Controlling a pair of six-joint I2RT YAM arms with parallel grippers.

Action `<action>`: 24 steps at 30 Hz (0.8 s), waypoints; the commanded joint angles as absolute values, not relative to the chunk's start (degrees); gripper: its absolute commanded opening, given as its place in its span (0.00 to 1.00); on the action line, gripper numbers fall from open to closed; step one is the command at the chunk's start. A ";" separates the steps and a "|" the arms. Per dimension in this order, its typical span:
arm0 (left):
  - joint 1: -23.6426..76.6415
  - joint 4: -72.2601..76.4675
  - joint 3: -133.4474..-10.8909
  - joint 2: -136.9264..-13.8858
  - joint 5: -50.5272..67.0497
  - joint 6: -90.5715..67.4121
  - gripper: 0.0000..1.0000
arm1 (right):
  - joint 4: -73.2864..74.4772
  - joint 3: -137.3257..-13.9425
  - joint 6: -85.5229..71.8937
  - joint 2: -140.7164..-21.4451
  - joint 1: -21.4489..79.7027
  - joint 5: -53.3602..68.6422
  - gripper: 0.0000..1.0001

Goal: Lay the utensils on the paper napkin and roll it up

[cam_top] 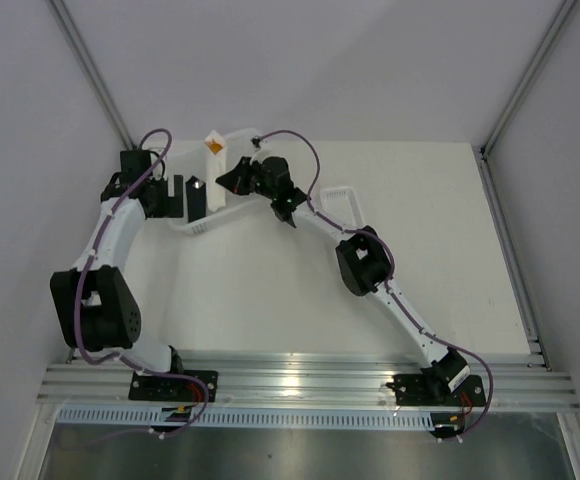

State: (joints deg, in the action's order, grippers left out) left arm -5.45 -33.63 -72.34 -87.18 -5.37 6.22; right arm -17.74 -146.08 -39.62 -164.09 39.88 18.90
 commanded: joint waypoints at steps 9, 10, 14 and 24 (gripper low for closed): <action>-8.35 -30.50 -81.73 -99.57 -1.06 -1.93 0.88 | -0.27 -148.10 -49.39 -162.95 40.43 14.85 0.00; -8.35 -30.85 -82.87 -101.41 -0.45 -2.28 0.86 | 2.17 -148.10 -50.79 -162.95 40.43 14.77 0.00; -8.35 -32.52 -84.81 -103.62 2.28 -3.16 0.81 | 6.83 -148.01 -56.24 -162.07 40.08 15.64 0.00; -7.65 -32.61 -83.75 -103.71 7.20 -5.36 0.58 | 6.50 -145.90 -65.39 -159.70 39.64 18.90 0.00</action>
State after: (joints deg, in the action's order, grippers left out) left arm -8.14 -32.71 -82.30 -104.05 4.23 -3.66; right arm 5.69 -144.99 -60.88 -162.36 39.90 17.37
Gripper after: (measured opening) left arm 0.600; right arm 0.022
